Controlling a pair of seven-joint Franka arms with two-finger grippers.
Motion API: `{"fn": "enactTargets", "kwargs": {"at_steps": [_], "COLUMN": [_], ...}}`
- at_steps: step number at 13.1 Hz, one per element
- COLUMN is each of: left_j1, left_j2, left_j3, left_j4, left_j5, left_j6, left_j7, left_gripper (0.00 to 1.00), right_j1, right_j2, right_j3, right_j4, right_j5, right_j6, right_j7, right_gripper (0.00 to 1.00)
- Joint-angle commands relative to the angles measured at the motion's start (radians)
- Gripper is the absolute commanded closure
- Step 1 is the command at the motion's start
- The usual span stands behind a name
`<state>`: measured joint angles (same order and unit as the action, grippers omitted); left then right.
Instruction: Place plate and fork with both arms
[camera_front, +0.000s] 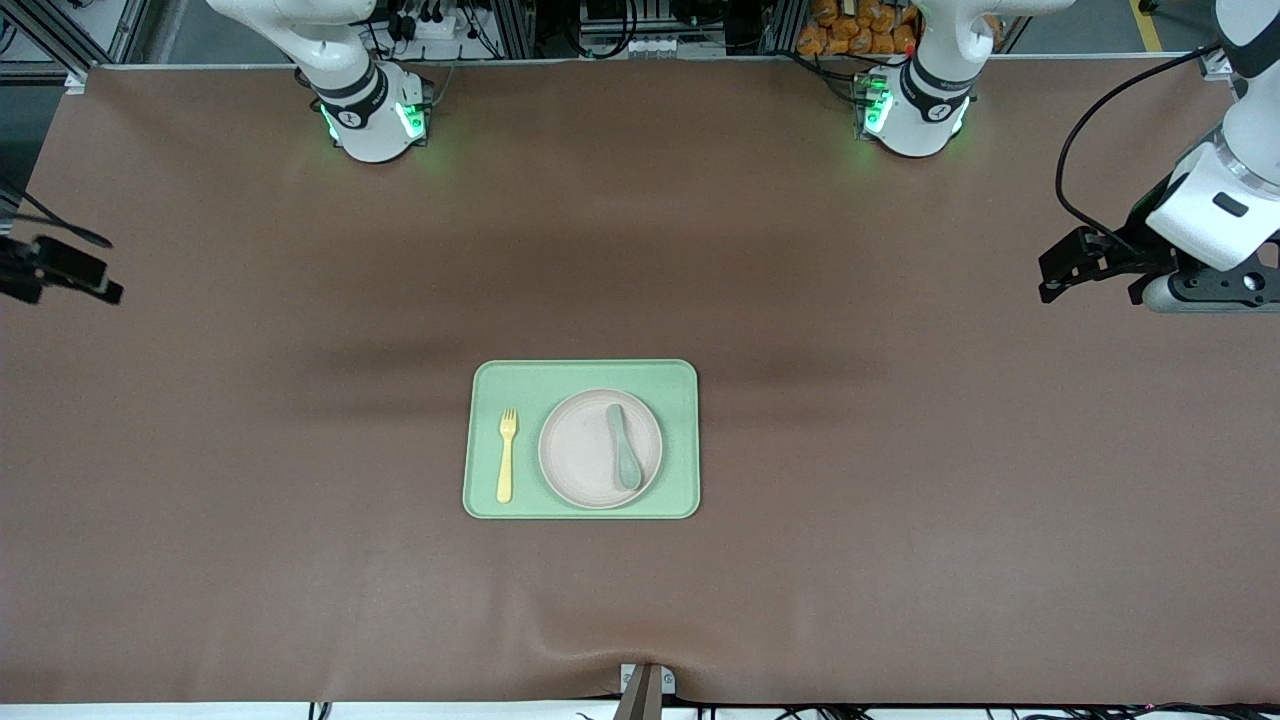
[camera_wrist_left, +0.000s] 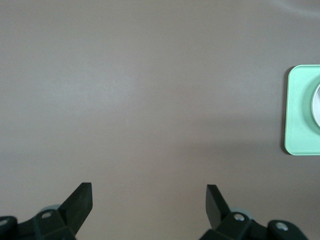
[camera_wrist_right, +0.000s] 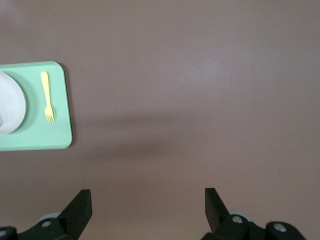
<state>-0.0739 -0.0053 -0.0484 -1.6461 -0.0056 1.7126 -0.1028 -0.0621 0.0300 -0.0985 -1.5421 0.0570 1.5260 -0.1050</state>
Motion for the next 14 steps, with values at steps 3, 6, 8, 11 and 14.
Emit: {"fn": "enactTargets", "kwargs": {"at_steps": [3, 6, 8, 11, 14], "left_j1": [-0.001, 0.000, 0.000, -0.001, -0.001], "left_j2": [0.011, 0.011, 0.011, 0.013, 0.013], "left_j3": [-0.002, -0.002, -0.002, -0.002, -0.002], "left_j4": [0.019, 0.019, 0.019, 0.022, 0.023], "left_j5": [0.004, 0.004, 0.004, 0.003, -0.014], "left_j6": [-0.016, -0.018, -0.016, -0.018, -0.017], "left_j7": [0.015, 0.015, 0.015, 0.015, 0.009], "left_gripper": [0.00, 0.00, 0.00, 0.00, 0.00], "right_j1": [-0.007, 0.001, 0.001, -0.001, -0.001], "right_j2": [-0.025, -0.044, -0.048, -0.047, -0.045], "right_j3": [0.031, 0.045, 0.052, 0.049, 0.049], "right_j4": [0.020, 0.016, 0.011, 0.008, 0.008], "right_j5": [-0.065, -0.066, -0.062, -0.060, -0.060], "right_j6": [-0.056, -0.058, -0.049, -0.041, -0.033], "right_j7": [0.011, 0.068, 0.068, 0.068, 0.071], "right_gripper": [0.00, 0.00, 0.00, 0.00, 0.00]}}
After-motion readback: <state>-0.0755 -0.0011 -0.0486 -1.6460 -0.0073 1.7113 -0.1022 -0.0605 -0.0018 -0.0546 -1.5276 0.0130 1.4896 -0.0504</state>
